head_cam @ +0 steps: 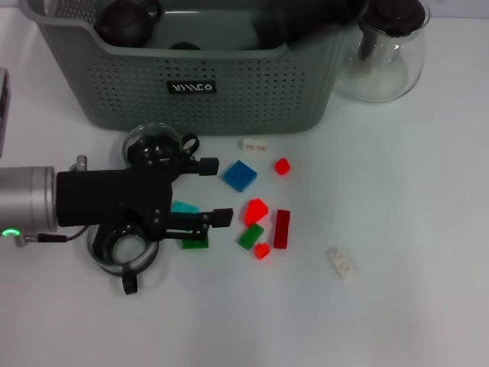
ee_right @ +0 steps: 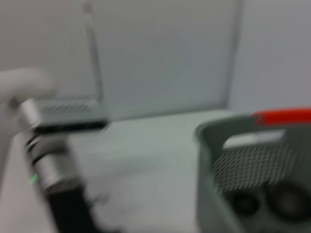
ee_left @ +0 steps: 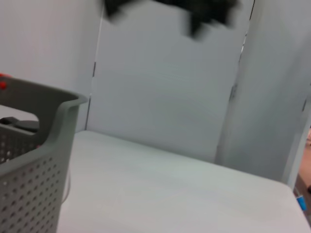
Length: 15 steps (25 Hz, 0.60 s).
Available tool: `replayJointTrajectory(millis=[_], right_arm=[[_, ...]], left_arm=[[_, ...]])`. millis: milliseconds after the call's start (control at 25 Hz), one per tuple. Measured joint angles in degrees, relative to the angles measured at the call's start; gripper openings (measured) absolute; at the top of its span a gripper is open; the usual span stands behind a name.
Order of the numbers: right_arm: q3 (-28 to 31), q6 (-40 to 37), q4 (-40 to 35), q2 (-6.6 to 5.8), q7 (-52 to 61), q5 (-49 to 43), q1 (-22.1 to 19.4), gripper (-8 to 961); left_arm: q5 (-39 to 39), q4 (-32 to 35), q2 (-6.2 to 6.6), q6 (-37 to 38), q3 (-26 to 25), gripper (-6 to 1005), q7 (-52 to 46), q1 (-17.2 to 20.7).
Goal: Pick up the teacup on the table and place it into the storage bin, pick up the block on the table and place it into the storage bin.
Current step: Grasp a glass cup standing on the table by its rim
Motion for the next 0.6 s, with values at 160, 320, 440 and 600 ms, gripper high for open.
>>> replayJointTrajectory(millis=[160,320,440,600], right_arm=[[1.8,-9.5,0.8,-0.73,-2.7,-0.8,-3.6,907],[1.3,-13.9,3.2,-0.15,-4.2,-6.7,-6.4,905],[1.3,-13.8,5.2,1.41,-4.7,-13.6,-7.4,903],[0.7,-11.9,7.8,2.21,-4.8,-18.3,-7.7,899]], left_arm=[[0.5,2.3,0.21,0.0,0.0,826,-0.7,1.1],[1.4,7.3,0.34,0.1,0.0,826,-3.5,2.7],[3.9,11.7,0.35,-0.5,-0.3,826,-6.0,3.7],[8.5,19.5,0.17,-0.6,-0.8,826,-11.4,4.4]])
